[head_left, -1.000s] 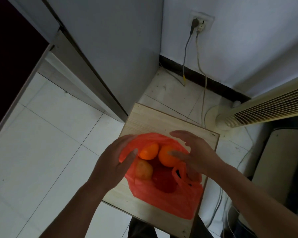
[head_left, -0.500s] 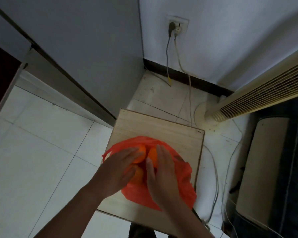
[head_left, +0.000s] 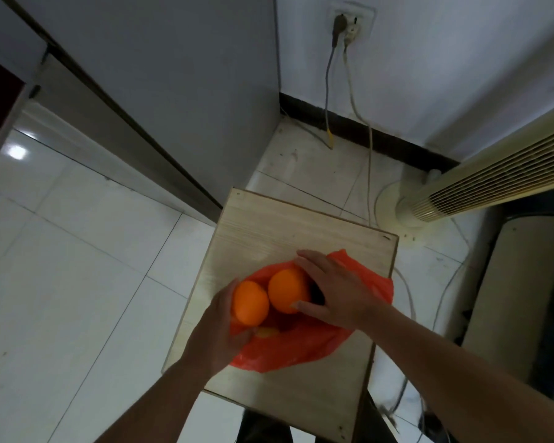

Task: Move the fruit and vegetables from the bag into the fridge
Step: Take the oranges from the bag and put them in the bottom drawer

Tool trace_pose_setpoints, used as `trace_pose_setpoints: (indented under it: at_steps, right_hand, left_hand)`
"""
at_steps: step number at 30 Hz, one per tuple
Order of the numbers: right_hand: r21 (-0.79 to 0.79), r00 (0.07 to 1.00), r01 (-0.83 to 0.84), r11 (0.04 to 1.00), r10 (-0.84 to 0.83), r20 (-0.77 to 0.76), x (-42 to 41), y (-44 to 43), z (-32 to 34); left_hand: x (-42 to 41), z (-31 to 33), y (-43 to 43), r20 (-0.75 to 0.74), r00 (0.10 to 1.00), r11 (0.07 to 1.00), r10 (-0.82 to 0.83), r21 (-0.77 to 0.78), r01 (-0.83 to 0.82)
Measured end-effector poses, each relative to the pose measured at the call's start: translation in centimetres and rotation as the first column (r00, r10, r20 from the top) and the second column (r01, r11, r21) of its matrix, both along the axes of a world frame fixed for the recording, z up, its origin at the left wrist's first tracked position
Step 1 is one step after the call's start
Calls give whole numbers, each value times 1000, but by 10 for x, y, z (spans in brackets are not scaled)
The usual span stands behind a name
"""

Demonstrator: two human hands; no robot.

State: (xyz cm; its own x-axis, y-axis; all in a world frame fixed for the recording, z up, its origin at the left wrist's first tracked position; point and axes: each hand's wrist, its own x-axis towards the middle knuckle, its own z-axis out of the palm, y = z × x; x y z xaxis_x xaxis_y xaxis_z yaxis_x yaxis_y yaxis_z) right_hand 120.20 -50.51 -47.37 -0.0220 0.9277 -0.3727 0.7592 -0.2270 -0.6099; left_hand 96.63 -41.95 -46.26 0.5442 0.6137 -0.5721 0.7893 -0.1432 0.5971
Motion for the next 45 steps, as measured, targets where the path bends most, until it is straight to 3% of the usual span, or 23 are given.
trace_pose_setpoints:
  at_steps: [8, 15, 18, 20, 23, 27, 30, 35, 45]
  right_hand:
    - [203, 940, 334, 920, -342, 7, 23, -42, 32]
    - [-220, 908, 378, 899, -406, -101, 38, -87, -2]
    - [-215, 848, 479, 851, -512, -138, 38, -80, 3]
    - [-111, 826, 537, 836, -548, -134, 37, -69, 18]
    - [43, 850, 517, 855, -507, -142, 36, -53, 43]
    - [100, 931, 352, 931, -337, -140, 22, -32, 62]
    - [46, 976, 185, 982, -178, -123, 5, -17, 54]
    - [-136, 999, -10, 991, 15, 32, -13, 1, 35]
    - [-158, 999, 10, 987, -3, 45, -19, 4, 12]
  left_hand:
    - [22, 12, 11, 10, 998, 989, 58, 134, -59]
    - [29, 18, 12, -43, 996, 993, 83, 83, -79]
    - [30, 21, 11, -38, 996, 993, 83, 86, -79]
    - [31, 26, 10, -28, 996, 992, 79, 96, -76]
    - [37, 36, 10, -11, 998, 990, 65, 128, -63]
    - [46, 48, 10, 6, 997, 986, 74, 148, -74]
    - [46, 53, 9, 4, 995, 984, 101, 146, -101]
    - [27, 52, 7, -34, 994, 984, 108, 149, -102]
    - [8, 36, 1, -62, 989, 989, 136, 71, -132]
